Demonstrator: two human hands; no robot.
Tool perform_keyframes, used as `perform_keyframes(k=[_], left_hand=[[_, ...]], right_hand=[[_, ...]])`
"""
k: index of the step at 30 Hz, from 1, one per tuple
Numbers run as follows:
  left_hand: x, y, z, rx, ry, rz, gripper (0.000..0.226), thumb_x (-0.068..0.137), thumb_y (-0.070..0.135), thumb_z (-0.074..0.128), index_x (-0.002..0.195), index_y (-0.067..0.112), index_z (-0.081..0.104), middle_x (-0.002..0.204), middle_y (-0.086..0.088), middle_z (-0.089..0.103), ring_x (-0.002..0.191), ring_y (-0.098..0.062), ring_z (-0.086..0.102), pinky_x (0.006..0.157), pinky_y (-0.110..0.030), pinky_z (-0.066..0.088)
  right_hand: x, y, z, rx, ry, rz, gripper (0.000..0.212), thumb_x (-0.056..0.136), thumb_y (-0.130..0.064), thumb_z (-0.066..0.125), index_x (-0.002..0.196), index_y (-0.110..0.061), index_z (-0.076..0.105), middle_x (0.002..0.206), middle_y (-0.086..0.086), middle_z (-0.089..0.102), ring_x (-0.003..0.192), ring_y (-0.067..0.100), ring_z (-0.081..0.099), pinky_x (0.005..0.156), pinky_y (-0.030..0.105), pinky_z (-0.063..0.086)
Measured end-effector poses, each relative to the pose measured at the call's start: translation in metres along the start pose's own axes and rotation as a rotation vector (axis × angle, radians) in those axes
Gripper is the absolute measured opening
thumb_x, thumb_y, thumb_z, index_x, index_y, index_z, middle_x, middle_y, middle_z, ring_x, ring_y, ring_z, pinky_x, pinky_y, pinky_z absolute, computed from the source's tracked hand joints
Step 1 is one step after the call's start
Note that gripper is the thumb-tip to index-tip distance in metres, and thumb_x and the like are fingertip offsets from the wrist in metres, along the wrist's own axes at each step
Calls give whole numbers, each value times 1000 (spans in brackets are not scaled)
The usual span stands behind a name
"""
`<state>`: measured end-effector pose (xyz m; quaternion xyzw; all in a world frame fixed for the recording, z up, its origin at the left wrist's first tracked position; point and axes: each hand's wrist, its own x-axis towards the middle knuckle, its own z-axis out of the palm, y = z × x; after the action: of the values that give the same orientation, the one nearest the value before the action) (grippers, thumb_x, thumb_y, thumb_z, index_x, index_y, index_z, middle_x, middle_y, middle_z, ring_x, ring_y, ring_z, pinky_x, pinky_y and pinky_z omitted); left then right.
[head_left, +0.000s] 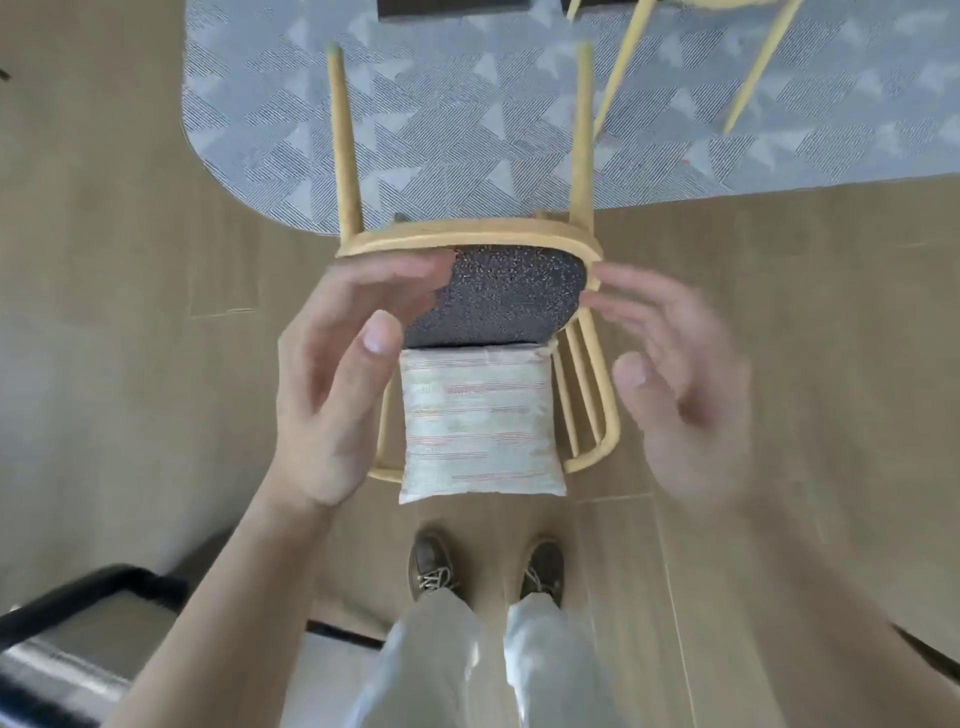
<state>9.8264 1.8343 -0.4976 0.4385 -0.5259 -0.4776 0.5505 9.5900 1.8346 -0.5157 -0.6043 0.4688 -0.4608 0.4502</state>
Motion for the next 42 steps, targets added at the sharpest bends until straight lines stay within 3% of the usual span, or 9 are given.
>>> perform_keyframes(k=[13, 17, 20, 22, 24, 27, 30, 38, 42], left_hand=[[-48, -434, -35, 279, 77, 9, 53, 106, 59, 52, 140, 20, 60, 144, -1, 64, 140, -30, 56, 120, -49, 41], [-71, -555, -61, 618, 30, -128, 69, 91, 60, 64, 150, 25, 50, 163, -5, 47, 158, -20, 33, 129, -51, 28], [-93, -611, -80, 821, -24, -251, 94, 76, 70, 67, 159, 33, 41, 176, -2, 17, 165, -21, 9, 133, -52, 14], [-104, -633, -92, 836, 4, -234, 100, 74, 71, 72, 162, 37, 37, 176, 4, 11, 165, -9, 6, 134, -37, 13], [-111, -645, -101, 729, 70, -254, 102, 74, 68, 76, 161, 42, 29, 176, 5, 13, 162, 0, 9, 130, -21, 15], [-120, -655, -108, 420, 156, -392, 108, 74, 55, 79, 164, 40, 19, 172, 2, 31, 158, -16, 34, 128, -49, 34], [-125, -660, -111, 247, 193, -506, 103, 84, 43, 81, 166, 39, 19, 161, 3, 50, 145, -19, 53, 117, -57, 45], [-118, -615, -91, 273, 265, -599, 68, 88, 38, 77, 150, 41, 49, 132, 10, 74, 117, -15, 74, 101, -52, 57], [-114, -526, -77, 298, 277, -661, 70, 83, 54, 85, 145, 50, 52, 127, 16, 75, 110, -9, 76, 92, -45, 61]], right_hand=[[-32, 415, 77, -48, 60, 8, 71, 98, -64, 61, 146, -12, 53, 149, 4, 60, 138, 24, 60, 116, 50, 47], [-56, 543, 94, -264, -61, 170, 86, 88, -70, 64, 160, -30, 39, 174, -7, 28, 162, 10, 21, 131, 48, 24], [-80, 608, 97, -452, -105, 259, 91, 80, -83, 60, 160, -56, 25, 176, -23, 4, 162, -3, 0, 129, 22, 9], [-88, 636, 92, -381, -71, 282, 95, 79, -85, 65, 160, -58, 24, 175, -24, 10, 161, -4, 8, 125, 15, 15], [-92, 654, 87, -178, -6, 343, 100, 75, -81, 76, 157, -63, 22, 169, -26, 27, 157, -2, 28, 126, 35, 30], [-93, 664, 84, -19, 42, 422, 107, 72, -72, 86, 158, -62, 22, 161, -24, 46, 147, 5, 49, 120, 55, 40], [-93, 668, 81, 8, 53, 472, 107, 74, -72, 84, 160, -58, 22, 155, -20, 55, 140, 8, 58, 115, 56, 45], [-87, 626, 80, -34, 77, 576, 97, 73, -65, 80, 155, -62, 29, 133, -33, 66, 116, -11, 66, 92, 20, 54], [-84, 546, 58, -11, 105, 602, 94, 76, -59, 83, 157, -50, 38, 138, -17, 69, 122, 5, 69, 101, 44, 56]])
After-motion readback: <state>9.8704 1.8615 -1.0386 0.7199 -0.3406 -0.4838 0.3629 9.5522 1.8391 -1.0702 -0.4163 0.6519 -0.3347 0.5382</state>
